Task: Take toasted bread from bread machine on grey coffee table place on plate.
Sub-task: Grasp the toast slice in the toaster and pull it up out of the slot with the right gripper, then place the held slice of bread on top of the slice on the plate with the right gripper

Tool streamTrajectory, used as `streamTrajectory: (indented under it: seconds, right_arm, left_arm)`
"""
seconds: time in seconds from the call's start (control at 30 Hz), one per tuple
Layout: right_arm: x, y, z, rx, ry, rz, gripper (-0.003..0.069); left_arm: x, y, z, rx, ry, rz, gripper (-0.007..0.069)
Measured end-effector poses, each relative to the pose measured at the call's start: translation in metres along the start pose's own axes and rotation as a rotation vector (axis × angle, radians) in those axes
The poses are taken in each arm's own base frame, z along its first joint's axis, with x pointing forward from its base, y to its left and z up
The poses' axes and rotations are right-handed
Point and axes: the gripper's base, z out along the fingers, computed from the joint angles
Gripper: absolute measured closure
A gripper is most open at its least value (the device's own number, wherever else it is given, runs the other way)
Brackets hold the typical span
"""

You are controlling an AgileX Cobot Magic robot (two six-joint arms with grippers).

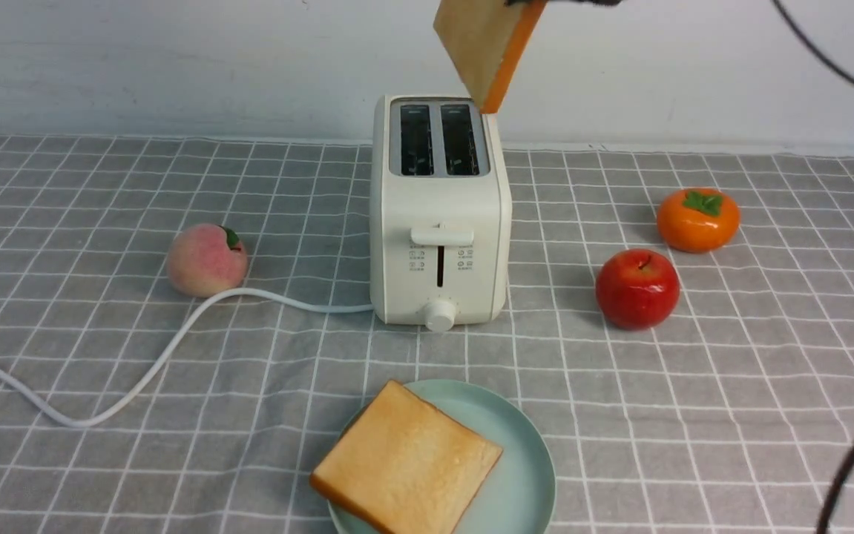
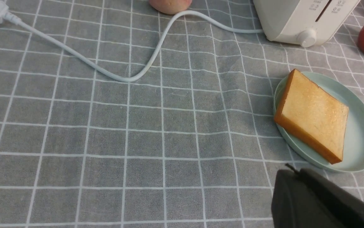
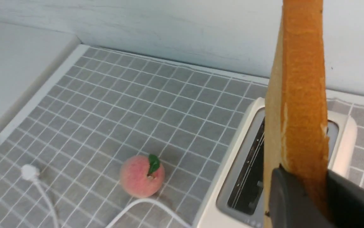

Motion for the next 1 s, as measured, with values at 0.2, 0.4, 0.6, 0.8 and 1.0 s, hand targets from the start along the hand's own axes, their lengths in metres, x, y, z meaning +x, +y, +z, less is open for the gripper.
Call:
streamTrajectory:
  seconds: [0.2, 0.4, 0.6, 0.8, 1.0]
  right_arm:
    - [0.014, 0.040, -0.055, -0.234, 0.265, -0.076, 0.0575]
    - [0.055, 0.037, -0.022, -0.421, 0.396, 0.069, 0.0575]
    - [0.143, 0.017, 0.019, -0.498, 0.614, 0.247, 0.0575]
    - [0.194, 0.010, 0.041, -0.566, 0.673, 0.282, 0.0575]
    - [0.208, 0.004, 0.056, -0.529, 0.648, 0.298, 0.0575]
  left_arm:
    - [-0.005, -0.002, 0.000, 0.024, -0.056, 0.001, 0.0638]
    - [-0.008, -0.006, -0.001, 0.065, -0.086, 0.000, 0.0638]
    - [-0.007, -0.011, -0.001, 0.118, -0.081, 0.041, 0.0638]
    - [-0.008, -0.011, -0.001, 0.122, -0.089, 0.051, 0.0638]
    - [-0.007, -0.012, -0.001, 0.134, -0.086, 0.043, 0.0638]
